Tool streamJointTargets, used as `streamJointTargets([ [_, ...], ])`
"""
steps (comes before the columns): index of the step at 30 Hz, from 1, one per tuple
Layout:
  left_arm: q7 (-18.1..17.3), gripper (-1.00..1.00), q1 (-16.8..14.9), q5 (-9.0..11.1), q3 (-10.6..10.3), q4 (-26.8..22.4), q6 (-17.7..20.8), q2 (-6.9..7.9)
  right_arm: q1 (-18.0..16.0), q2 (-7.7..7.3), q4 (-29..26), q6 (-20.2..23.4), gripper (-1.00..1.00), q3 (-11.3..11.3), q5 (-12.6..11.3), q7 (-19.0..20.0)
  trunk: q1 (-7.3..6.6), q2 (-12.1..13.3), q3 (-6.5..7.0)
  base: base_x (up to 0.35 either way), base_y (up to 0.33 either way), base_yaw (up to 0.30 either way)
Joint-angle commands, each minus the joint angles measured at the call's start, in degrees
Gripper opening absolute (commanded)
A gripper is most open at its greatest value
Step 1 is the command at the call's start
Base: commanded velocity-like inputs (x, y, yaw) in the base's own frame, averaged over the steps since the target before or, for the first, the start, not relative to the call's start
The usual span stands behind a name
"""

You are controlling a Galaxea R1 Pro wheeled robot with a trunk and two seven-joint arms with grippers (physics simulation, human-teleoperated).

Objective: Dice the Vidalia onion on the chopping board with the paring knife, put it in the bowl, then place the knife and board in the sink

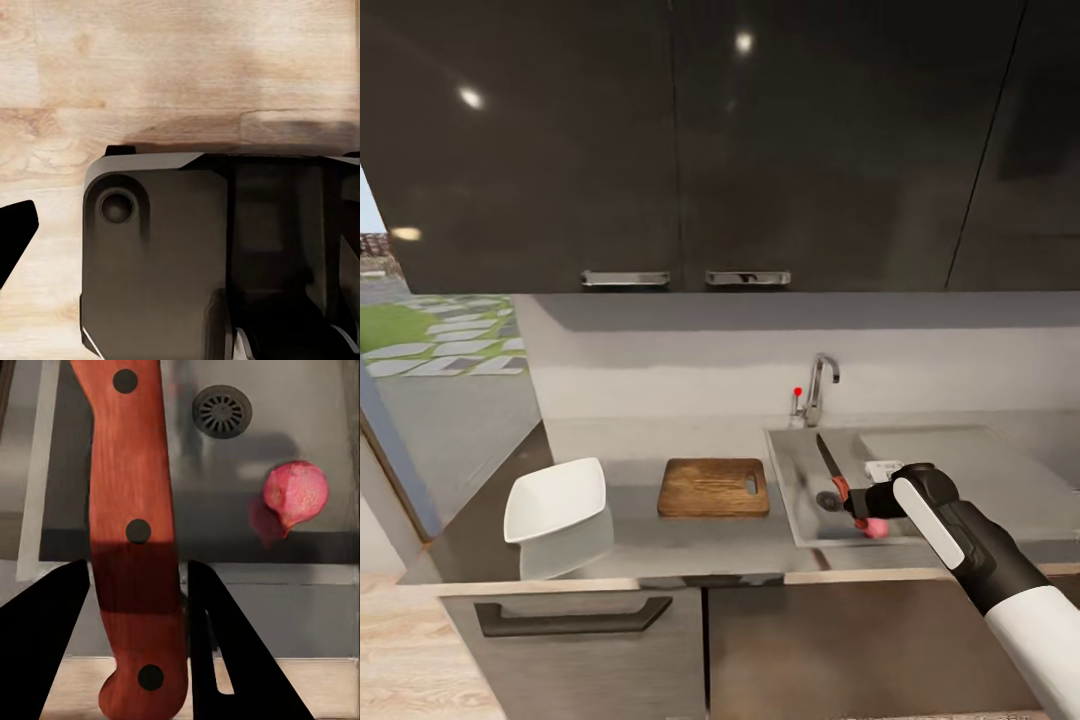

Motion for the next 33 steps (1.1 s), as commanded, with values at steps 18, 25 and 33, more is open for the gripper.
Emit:
streamJointTargets([
  [18, 0.90, 1.00, 0.01, -0.11, -0.35, -14.31, 0.81, -0.16, -0.05, -0.83, -0.02, 0.07, -1.00, 0.12, -0.45, -0.76, 0.02, -0.04, 0.97, 0.000, 0.000, -0.209],
  [25, 0.54, 1.00, 0.01, -0.20, -19.58, -39.64, 22.21, -0.67, -0.05, -0.84, -0.02, 0.07, -1.00, 0.10, -0.45, -0.73, 0.02, -0.04, 1.22, 0.000, 0.000, -0.105],
  [33, 0.02, 1.00, 0.01, -0.13, -25.81, -61.67, 37.40, -0.61, -0.05, -0.87, -0.02, 0.07, -1.00, -0.45, -0.45, -0.75, 0.02, -0.04, 1.47, 0.000, 0.000, -0.104],
])
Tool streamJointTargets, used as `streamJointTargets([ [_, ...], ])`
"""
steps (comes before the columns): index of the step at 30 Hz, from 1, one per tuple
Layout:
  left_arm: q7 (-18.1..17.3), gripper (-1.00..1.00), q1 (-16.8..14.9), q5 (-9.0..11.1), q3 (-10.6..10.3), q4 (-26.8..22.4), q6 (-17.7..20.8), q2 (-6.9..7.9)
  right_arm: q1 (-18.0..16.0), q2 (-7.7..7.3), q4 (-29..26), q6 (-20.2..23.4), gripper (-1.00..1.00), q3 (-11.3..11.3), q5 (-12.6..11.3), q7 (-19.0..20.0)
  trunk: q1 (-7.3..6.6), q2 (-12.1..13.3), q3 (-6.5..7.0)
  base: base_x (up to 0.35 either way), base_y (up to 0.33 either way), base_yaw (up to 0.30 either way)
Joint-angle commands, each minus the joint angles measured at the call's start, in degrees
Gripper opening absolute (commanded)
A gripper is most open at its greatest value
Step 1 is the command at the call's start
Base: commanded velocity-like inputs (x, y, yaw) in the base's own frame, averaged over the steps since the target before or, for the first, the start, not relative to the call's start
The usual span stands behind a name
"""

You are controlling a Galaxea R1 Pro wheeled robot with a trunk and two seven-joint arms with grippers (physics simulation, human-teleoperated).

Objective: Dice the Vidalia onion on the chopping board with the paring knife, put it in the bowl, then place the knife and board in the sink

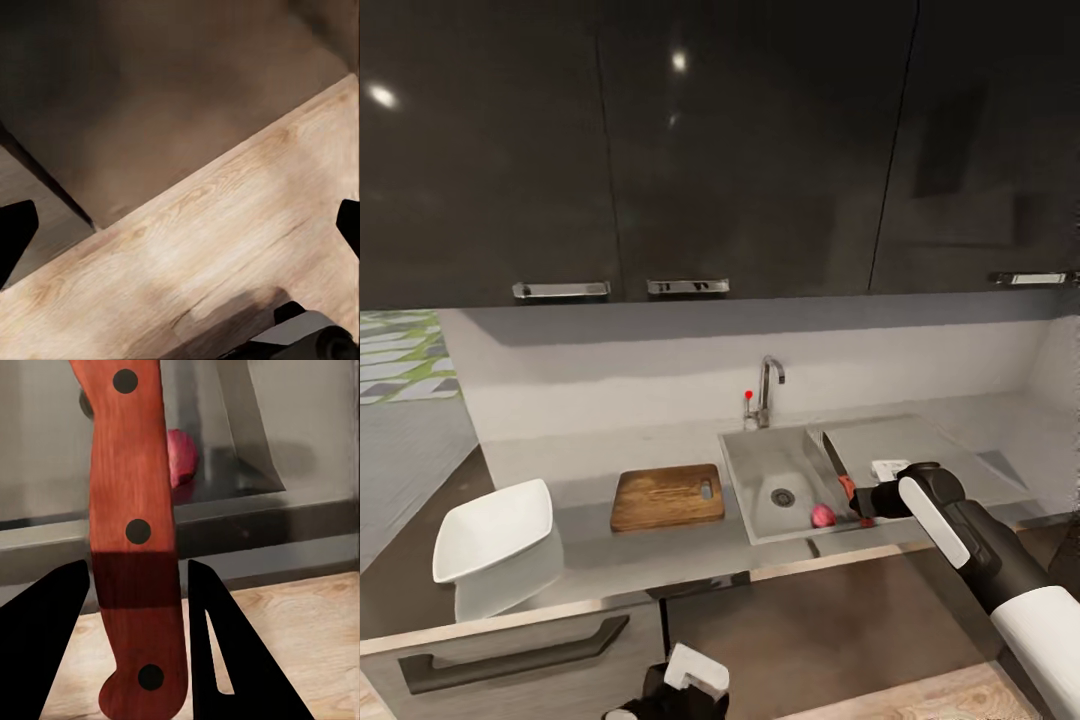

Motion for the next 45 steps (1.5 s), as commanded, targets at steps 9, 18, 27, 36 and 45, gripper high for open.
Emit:
streamJointTargets([
  [9, -0.31, 1.00, -0.32, 0.04, -5.14, -11.71, 9.88, -3.19, -0.04, -0.53, -0.03, 0.08, -1.00, -3.68, -0.65, -0.68, 0.03, -0.03, 0.26, 0.000, 0.000, -0.133],
  [18, -4.29, 1.00, -4.34, 0.04, -4.93, -12.05, 10.24, -5.20, -0.04, -1.75, -0.03, 0.08, -1.00, -4.34, -0.65, -0.68, 0.03, -0.03, 0.54, 0.000, 0.000, -0.164],
  [27, -18.58, 1.00, -15.62, 0.04, 7.42, -11.95, 8.38, -4.77, -0.04, -2.31, -0.03, 0.08, -1.00, -4.38, -0.65, -0.68, 0.03, -0.03, 0.82, 0.000, 0.000, -0.166],
  [36, -23.72, 1.00, -29.65, 0.12, 13.02, -7.23, 8.24, -4.61, -0.04, -2.68, -0.03, 0.08, -1.00, -4.44, -0.65, -0.68, 0.03, -0.03, 1.10, 0.000, 0.000, -0.154],
  [45, -24.24, 1.00, -33.55, 0.18, 16.90, 6.52, 6.95, 0.24, -0.04, -2.80, -0.03, 0.08, -1.00, -4.50, -0.65, -0.68, 0.03, -0.03, 1.38, 0.000, 0.000, -0.111],
])
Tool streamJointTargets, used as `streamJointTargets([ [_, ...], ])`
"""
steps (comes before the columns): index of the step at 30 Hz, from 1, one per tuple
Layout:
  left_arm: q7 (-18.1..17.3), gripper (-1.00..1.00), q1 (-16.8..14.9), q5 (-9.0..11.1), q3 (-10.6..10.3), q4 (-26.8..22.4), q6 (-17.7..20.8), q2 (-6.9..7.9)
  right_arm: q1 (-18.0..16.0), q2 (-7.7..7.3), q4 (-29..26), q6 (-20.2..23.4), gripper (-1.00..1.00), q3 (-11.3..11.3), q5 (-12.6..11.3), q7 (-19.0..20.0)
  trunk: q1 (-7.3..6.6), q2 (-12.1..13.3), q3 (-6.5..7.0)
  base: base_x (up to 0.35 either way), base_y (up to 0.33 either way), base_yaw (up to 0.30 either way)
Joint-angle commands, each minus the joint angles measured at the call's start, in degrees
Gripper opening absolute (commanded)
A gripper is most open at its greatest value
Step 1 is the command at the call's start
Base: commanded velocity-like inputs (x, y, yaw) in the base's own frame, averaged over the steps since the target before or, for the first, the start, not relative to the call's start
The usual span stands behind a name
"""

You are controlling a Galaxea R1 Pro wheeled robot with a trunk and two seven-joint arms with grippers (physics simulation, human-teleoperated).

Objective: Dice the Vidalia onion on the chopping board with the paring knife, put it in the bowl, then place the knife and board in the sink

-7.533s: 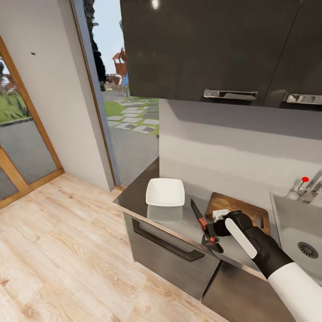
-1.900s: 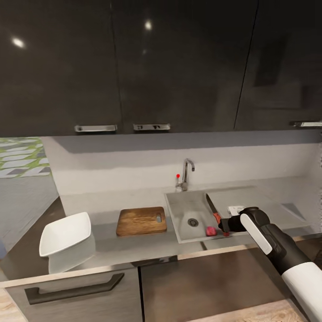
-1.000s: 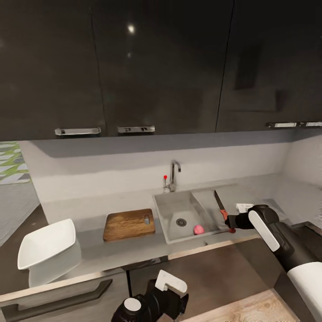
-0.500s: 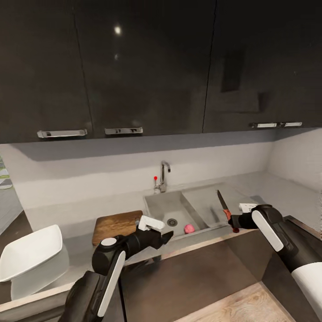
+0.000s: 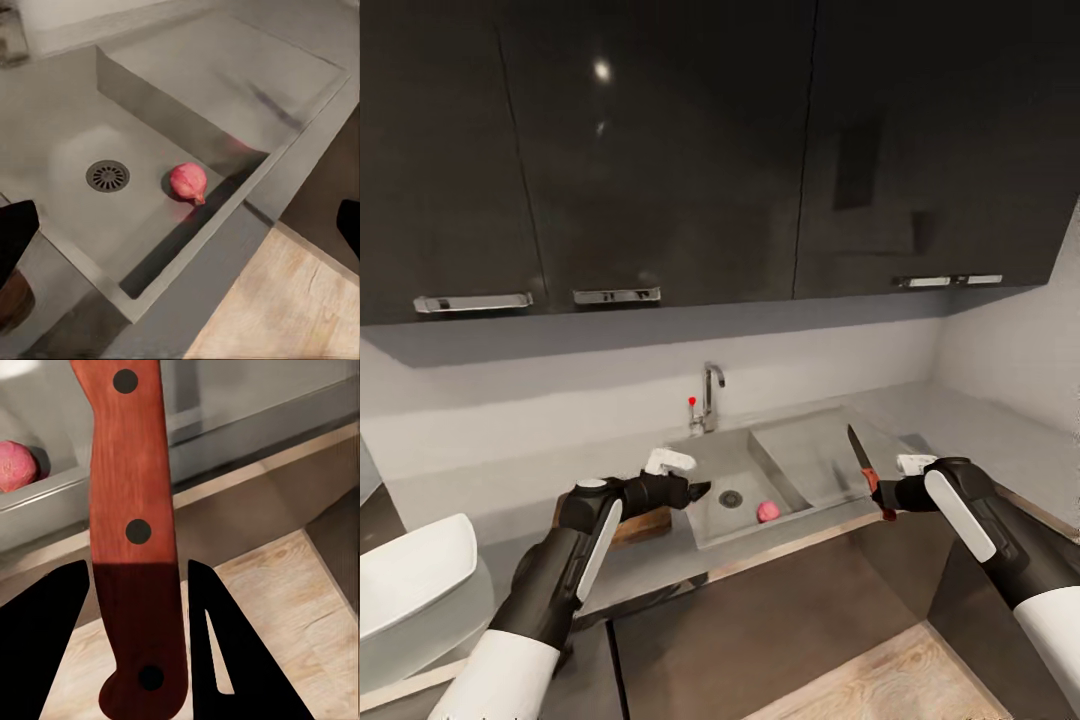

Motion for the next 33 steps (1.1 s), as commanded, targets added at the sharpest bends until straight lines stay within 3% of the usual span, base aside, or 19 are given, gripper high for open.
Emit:
streamJointTargets([
  [1, -0.15, 1.00, -0.05, 0.12, 0.28, 0.26, 0.34, 0.23, -0.04, -0.15, -0.03, 0.08, -1.00, 0.11, -0.63, -0.63, 0.02, -0.05, 0.00, 0.000, 0.000, -0.094],
  [3, -0.13, 1.00, -0.15, 0.14, 0.84, 2.85, -0.59, 0.84, -0.04, -0.68, -0.03, 0.08, -1.00, -0.18, -0.63, -0.83, 0.02, -0.05, 0.03, 0.000, 0.000, -0.056],
  [4, 0.00, 1.00, -0.19, 0.15, 1.03, 6.69, -6.59, 0.93, -0.04, -0.88, -0.03, 0.08, -1.00, -0.27, -0.58, -1.40, 0.02, -0.05, 0.03, 0.000, 0.000, -0.012],
  [5, 0.04, 1.00, -0.19, 0.15, 1.06, 8.48, -9.20, 0.94, -0.04, -0.91, -0.03, 0.08, -1.00, -0.29, -0.54, -1.65, 0.02, -0.05, 0.04, 0.000, 0.000, -0.008],
  [8, 0.08, 1.00, -0.20, 0.15, 1.11, 11.64, -13.34, 1.01, -0.04, -0.96, -0.03, 0.08, -1.00, -0.31, -0.39, -2.47, 0.02, -0.05, 0.04, 0.000, 0.000, -0.003],
  [21, 0.26, 1.00, -0.20, 0.07, 0.84, 10.17, -14.68, -1.17, -0.04, -1.14, -1.98, 0.08, -1.00, -0.45, -0.32, -3.43, 0.02, -0.05, 0.04, 0.004, -0.001, 0.000],
  [33, 0.19, 1.00, -0.20, 0.07, 0.77, 8.49, -14.60, -1.59, -0.04, -0.99, -2.07, 0.08, -1.00, -0.34, -0.44, -3.41, 0.02, -0.05, 0.04, 0.231, -0.168, 0.000],
])
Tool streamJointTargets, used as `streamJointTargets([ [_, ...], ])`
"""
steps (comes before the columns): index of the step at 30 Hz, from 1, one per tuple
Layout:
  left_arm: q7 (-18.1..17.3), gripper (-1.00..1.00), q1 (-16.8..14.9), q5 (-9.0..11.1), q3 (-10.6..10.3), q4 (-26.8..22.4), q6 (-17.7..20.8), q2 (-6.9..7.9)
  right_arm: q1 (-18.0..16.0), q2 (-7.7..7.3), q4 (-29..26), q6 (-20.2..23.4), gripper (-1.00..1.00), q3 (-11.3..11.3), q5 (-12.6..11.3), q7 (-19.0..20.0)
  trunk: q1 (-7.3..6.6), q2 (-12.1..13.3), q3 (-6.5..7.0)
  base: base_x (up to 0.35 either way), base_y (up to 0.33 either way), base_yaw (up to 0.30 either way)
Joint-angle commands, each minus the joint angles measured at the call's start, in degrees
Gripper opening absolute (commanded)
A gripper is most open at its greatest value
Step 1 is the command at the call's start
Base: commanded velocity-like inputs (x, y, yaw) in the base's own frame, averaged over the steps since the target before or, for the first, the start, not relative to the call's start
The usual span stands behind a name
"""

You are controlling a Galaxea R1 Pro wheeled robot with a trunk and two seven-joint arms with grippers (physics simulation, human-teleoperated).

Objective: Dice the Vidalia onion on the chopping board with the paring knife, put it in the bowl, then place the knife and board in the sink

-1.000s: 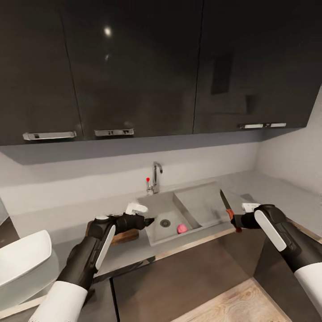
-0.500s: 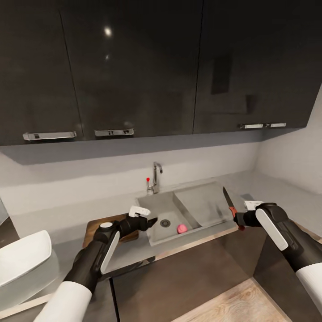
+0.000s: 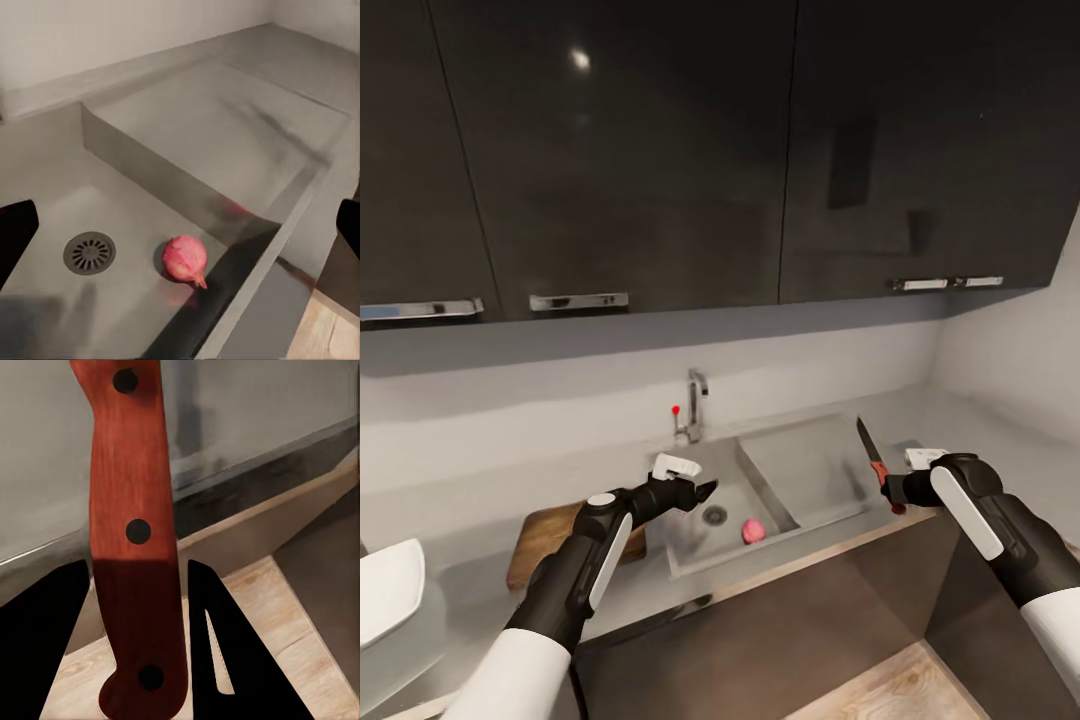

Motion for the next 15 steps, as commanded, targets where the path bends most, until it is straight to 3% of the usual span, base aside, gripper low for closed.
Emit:
streamJointTargets([
  [1, -0.17, 1.00, -0.02, 0.03, 0.06, -0.08, 0.39, -0.03, -0.03, -0.06, -0.05, 0.06, -1.00, 0.17, -0.60, -0.58, 0.05, -0.04, -0.03, 0.270, -0.209, 0.008],
  [9, -0.17, 1.00, -0.02, 0.01, -0.02, -0.11, 0.39, -0.03, -0.03, -0.05, -0.09, 0.06, -1.00, 0.14, -0.60, -0.63, 0.05, -0.04, -0.03, 0.235, -0.198, 0.126],
  [15, -0.15, 1.00, -0.02, 0.02, -0.02, -0.11, 0.36, -0.09, -0.03, -0.05, -0.09, 0.06, -1.00, -0.03, -0.60, -0.63, 0.05, -0.04, -0.03, 0.026, -0.057, 0.007],
])
